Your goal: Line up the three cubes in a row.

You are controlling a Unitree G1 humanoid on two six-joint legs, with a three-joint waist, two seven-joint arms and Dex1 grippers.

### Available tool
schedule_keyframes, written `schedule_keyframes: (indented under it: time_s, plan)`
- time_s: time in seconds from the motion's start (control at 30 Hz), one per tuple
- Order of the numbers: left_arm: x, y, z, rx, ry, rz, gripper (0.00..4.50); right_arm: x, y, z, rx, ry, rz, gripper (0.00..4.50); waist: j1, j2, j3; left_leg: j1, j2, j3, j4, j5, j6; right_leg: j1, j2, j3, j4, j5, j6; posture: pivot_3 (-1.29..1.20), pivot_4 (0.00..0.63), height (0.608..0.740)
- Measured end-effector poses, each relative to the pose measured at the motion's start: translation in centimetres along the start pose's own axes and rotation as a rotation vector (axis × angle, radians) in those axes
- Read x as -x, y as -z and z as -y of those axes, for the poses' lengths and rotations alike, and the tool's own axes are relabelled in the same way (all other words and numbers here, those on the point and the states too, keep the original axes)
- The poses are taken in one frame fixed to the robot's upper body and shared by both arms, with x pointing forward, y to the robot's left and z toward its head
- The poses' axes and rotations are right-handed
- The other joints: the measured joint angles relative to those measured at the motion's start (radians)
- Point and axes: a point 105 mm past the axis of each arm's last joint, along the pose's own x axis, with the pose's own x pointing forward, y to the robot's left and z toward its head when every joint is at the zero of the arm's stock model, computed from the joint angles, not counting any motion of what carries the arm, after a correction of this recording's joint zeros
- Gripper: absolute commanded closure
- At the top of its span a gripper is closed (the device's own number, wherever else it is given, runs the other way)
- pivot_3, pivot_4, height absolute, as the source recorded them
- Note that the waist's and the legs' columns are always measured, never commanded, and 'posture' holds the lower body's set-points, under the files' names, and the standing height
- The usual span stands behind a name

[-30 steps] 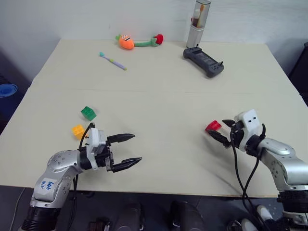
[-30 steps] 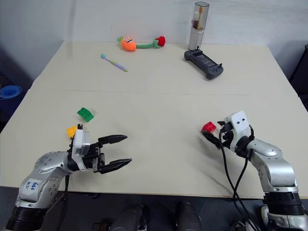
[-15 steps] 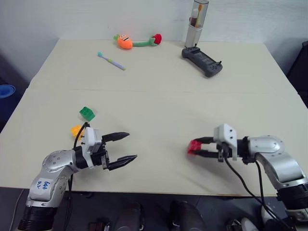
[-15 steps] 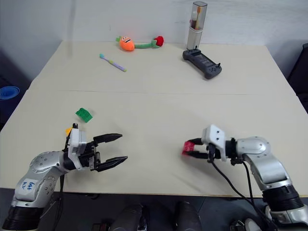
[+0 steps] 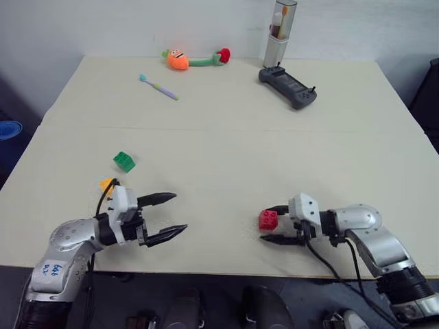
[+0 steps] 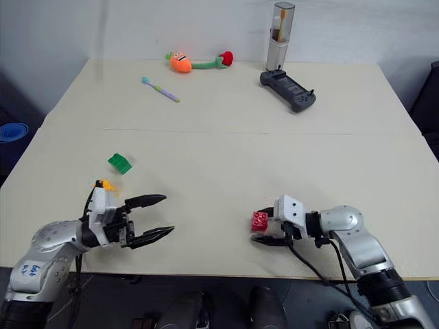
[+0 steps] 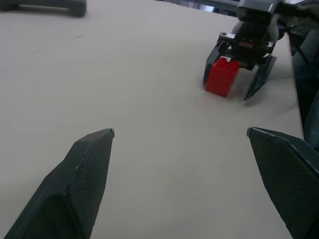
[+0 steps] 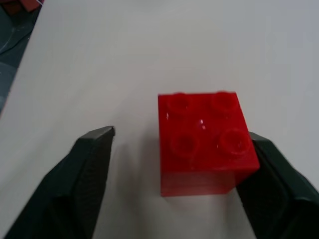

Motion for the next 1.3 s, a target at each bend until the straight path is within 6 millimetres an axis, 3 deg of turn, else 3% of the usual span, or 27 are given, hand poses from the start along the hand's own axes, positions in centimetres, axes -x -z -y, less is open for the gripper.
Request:
schedule_keyframes:
  time_s: [0.13,0.23,0.43,0.53,0.63,0.77,0.83,1.07,1.17,1.3]
  plan:
    - [4.2,1.2,-1.0,0.032,-0.186,-0.042,0.00,2.1,-3.2,0.5,0.078,0.099,0.082,0.03,0.001,0.000,0.000,0.000,0.001,0.000,-0.001,-0.001,0.000,0.000,0.000,0.000,-0.003,0.000,0.000,0.00,0.150,0.740]
    - [9.2,3.1,-1.6,0.098,-0.380,-0.109,0.00,3.9,-4.6,-0.3,0.084,0.184,0.163,0.03,0.004,0.000,0.000,0.000,0.001,0.000,-0.002,-0.003,0.001,0.001,0.000,0.000,-0.005,0.000,0.000,0.00,0.150,0.740]
    - [18.0,4.1,-4.7,0.146,-0.853,-0.109,0.00,5.8,-4.7,-2.2,0.054,0.364,0.350,0.03,0.010,-0.002,-0.001,0.000,0.000,0.000,-0.001,-0.007,0.000,0.003,-0.001,0.001,-0.006,0.001,0.002,0.00,0.150,0.740]
    - [19.3,4.4,-5.9,0.167,-0.949,-0.077,0.00,6.5,-4.2,-2.2,0.063,0.433,0.371,0.03,0.008,-0.002,-0.001,0.001,0.000,0.001,-0.001,-0.007,0.002,0.003,-0.002,0.002,-0.007,0.004,0.002,0.00,0.150,0.740]
    - [17.7,3.9,-7.5,0.181,-0.909,-0.027,0.00,7.0,-3.0,-2.4,0.028,0.461,0.347,0.03,0.014,-0.004,-0.001,0.000,-0.001,0.000,0.000,-0.006,0.001,0.002,-0.002,0.001,-0.006,0.005,0.001,0.00,0.150,0.740]
    - [11.7,-1.0,-11.0,0.131,-0.707,0.057,0.00,7.0,-5.0,-1.3,0.124,0.470,0.389,0.03,0.011,-0.004,-0.001,0.000,0.000,0.000,-0.001,-0.002,-0.004,0.000,-0.002,0.001,-0.003,0.006,-0.001,0.00,0.150,0.740]
    - [8.8,-2.5,-12.0,0.068,-0.607,-0.029,0.00,6.9,-5.8,-1.0,0.155,0.475,0.406,0.03,0.005,-0.004,-0.001,0.000,0.000,0.000,-0.003,-0.002,-0.004,0.000,0.000,0.001,-0.001,0.005,-0.001,0.00,0.150,0.740]
    - [1.9,-3.0,-15.0,0.064,-0.503,-0.299,0.00,5.8,-6.9,-0.9,0.147,0.439,0.436,0.03,-0.002,-0.005,0.000,-0.005,-0.001,0.007,-0.003,0.002,0.002,-0.007,0.007,0.000,0.003,0.005,-0.001,0.00,0.150,0.740]
    - [0.3,-3.7,-15.8,0.045,-0.495,-0.352,0.00,5.3,-7.5,-1.2,0.154,0.418,0.448,0.03,-0.002,-0.005,0.000,-0.005,-0.002,0.014,-0.002,0.003,0.003,-0.011,0.008,0.001,0.005,0.006,0.001,0.00,0.150,0.740]
    - [0.3,-3.1,-16.7,0.068,-0.512,-0.412,0.00,5.3,-7.4,-1.1,0.147,0.431,0.447,0.03,-0.005,-0.007,0.001,-0.005,-0.001,0.016,-0.001,0.004,0.003,-0.013,0.008,0.003,0.009,0.006,0.001,0.00,0.150,0.740]
